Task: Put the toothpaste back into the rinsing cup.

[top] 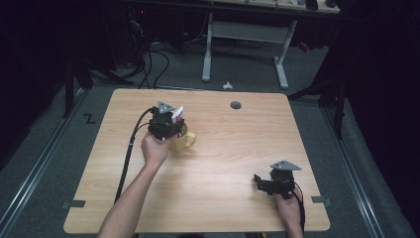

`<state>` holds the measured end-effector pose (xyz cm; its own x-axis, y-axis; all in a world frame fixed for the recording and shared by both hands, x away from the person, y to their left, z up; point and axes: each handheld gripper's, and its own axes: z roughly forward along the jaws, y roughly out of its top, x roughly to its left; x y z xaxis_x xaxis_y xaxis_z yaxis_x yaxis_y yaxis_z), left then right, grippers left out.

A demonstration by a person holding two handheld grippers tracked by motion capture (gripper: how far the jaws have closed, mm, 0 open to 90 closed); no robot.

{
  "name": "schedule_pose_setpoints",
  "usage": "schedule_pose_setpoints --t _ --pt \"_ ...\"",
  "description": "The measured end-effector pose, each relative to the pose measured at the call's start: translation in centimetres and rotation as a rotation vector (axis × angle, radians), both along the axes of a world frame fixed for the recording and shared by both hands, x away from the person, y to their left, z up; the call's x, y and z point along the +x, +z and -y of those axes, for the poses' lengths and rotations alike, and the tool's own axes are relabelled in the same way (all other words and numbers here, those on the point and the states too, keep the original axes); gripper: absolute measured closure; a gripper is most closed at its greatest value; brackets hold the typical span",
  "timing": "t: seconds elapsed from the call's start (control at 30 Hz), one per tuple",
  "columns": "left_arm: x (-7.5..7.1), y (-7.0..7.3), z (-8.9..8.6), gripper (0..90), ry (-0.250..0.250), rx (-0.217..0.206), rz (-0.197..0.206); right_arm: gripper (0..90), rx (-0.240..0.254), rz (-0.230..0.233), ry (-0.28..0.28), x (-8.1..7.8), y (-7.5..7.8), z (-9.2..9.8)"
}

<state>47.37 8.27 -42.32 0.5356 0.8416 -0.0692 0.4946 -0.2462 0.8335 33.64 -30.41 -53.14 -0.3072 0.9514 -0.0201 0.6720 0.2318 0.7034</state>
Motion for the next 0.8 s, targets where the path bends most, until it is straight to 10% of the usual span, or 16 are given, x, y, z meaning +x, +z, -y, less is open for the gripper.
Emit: schedule_pose_setpoints --t 0.8 --pt "-0.4 1.4 -0.1 66.6 -0.019 0.015 0.030 14.4 0.000 0.000 0.001 0.0 0.0 0.0"
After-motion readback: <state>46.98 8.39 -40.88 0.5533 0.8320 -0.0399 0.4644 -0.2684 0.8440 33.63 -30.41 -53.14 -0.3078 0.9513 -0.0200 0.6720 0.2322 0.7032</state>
